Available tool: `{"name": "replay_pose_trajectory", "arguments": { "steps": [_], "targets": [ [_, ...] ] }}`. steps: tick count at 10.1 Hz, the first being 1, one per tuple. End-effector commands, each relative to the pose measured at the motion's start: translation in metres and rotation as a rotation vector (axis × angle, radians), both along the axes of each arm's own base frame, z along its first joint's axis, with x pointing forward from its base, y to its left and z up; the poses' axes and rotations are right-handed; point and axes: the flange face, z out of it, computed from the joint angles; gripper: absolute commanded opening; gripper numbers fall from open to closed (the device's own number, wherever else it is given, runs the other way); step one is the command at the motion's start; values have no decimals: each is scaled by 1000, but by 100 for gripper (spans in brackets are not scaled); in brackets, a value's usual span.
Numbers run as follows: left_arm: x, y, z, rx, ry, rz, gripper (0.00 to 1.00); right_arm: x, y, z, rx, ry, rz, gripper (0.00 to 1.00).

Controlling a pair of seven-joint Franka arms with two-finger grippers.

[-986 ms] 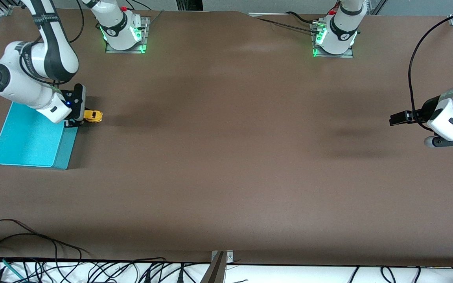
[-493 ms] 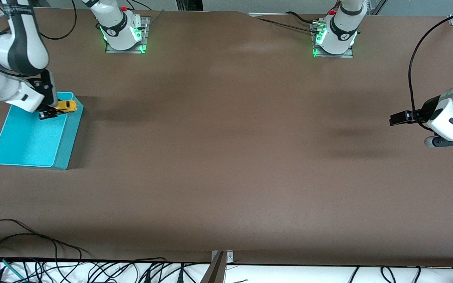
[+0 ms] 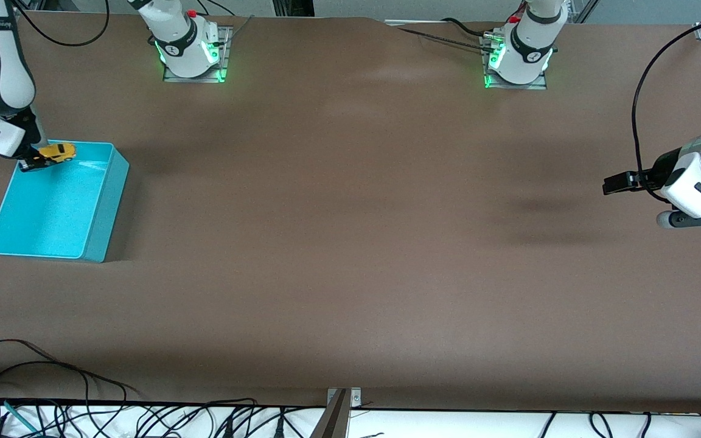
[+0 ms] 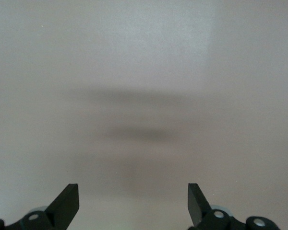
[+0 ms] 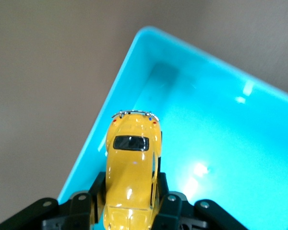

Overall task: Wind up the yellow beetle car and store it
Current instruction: 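Lift the car with the right gripper and move it over the bin, then lower the car into the bin and open the right gripper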

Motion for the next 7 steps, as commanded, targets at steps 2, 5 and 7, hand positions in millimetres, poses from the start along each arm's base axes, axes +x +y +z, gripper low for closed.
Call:
{"name": "replay_pose_trajectory", "arguments": {
  "steps": [2,5,7],
  "targets": [
    [-5,1,5,-24,2,-12,100,2,-19,-32,2,-27,40,0],
    [-5,1,5,-24,2,-11,100,-13,-37,-75,32,-8,2,0],
    [-5,0,4,-25,3,-12,100,-19,-42,-90,39,-8,-5,0]
  ]
}}
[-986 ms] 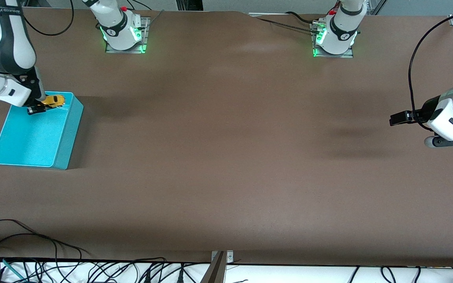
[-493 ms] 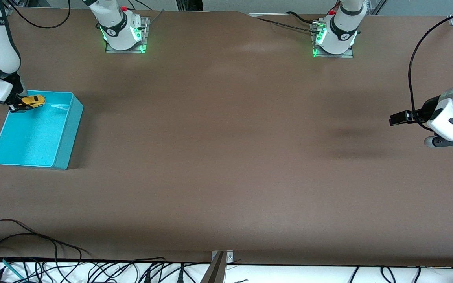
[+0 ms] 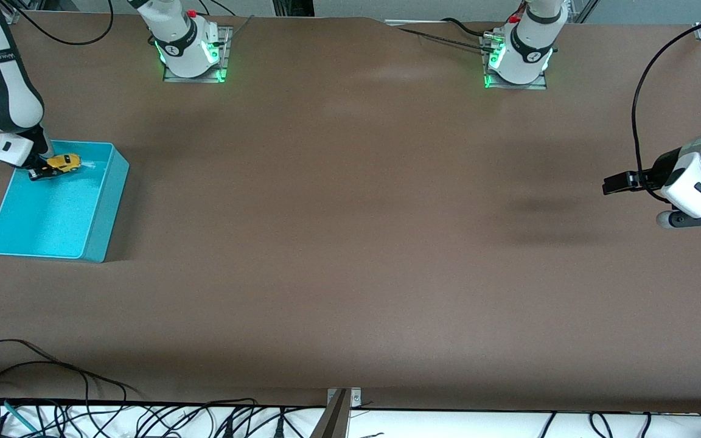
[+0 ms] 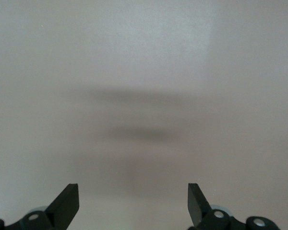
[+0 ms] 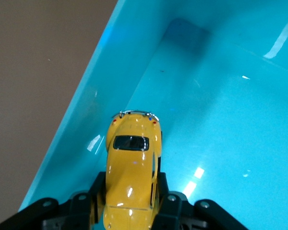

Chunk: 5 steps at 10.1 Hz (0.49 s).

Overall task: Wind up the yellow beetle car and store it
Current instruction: 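Lower the car into the bin and open the right gripper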

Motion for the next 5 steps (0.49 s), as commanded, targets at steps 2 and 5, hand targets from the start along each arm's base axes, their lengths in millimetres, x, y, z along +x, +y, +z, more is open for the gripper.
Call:
{"name": "replay_pose_trajectory", "arguments": {
  "steps": [2,5],
  "targets": [
    [-5,0,4,-25,3,-13,100,-6,-6,-14,10,-6,9,0],
    [-5,0,4,-25,3,-13,100,-5,-9,-10,40,-26,-17,100]
  ]
}}
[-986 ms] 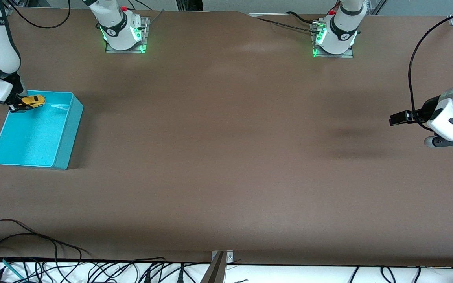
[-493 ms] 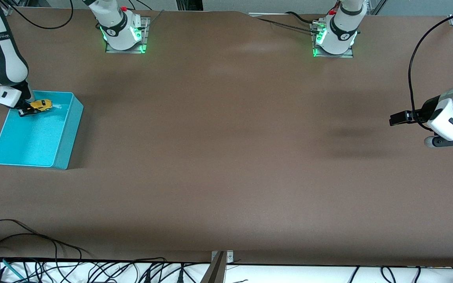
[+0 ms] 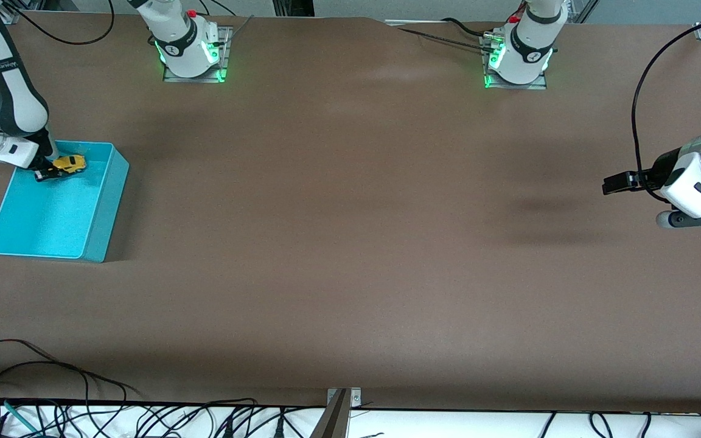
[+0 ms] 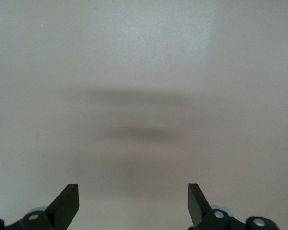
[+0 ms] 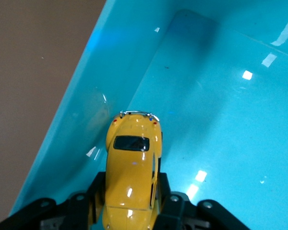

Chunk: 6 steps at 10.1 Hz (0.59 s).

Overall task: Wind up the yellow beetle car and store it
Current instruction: 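Lower the car into the bin and open the right gripper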

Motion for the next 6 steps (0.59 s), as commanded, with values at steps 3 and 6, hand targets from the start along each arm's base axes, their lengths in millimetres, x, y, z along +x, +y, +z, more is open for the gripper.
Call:
{"name": "replay_pose_trajectory", "arguments": {
  "steps": [3,6],
  "targets": [
    [-5,0,5,-24,3,-12,100,6,-3,25,59,-3,-23,100],
    [-5,-1,5,-25,3,-13,100,16,14,57,66,-14,-56,100]
  ]
}}
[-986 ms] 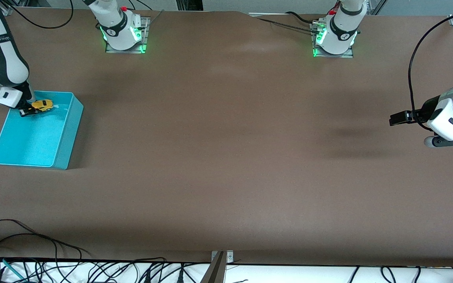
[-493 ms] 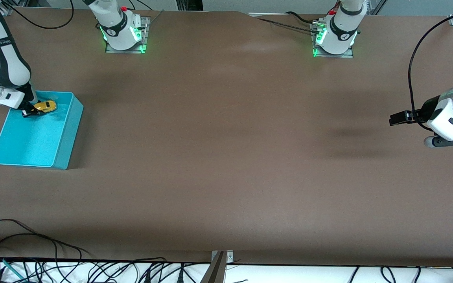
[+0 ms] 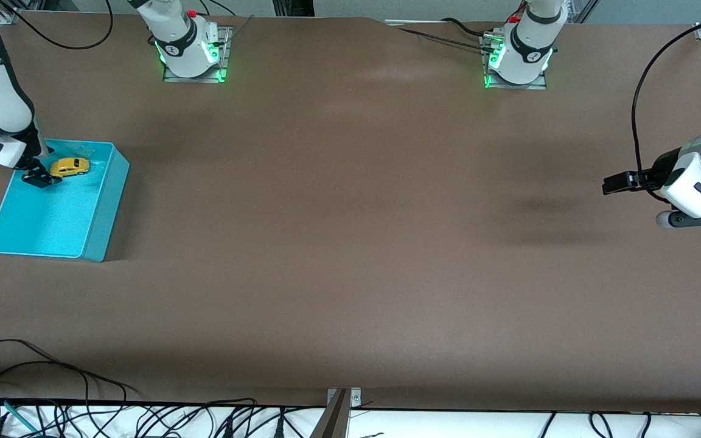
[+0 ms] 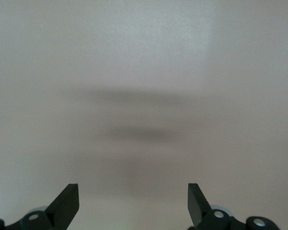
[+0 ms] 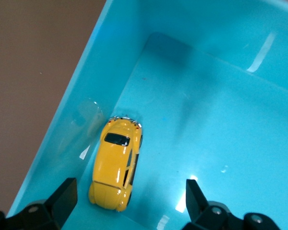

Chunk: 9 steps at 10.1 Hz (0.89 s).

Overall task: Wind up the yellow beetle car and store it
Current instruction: 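Lower the car into the bin and open the right gripper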

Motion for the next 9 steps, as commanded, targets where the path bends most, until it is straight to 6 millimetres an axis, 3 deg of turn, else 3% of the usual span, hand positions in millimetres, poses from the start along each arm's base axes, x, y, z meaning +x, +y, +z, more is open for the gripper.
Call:
{"name": "replay_pose_trajectory", "arguments": {
  "steps": [1,6,9],
  "targets": [
    [-5,0,5,-25,3,-14,100,3,18,35,-2,-8,-66,100],
    [-5,0,5,-25,3,-13,100,28,105,89,-83,40,-456,100],
    [-5,0,5,-25,3,-13,100,43,178,137,-89,4,-787,100]
  ]
}}
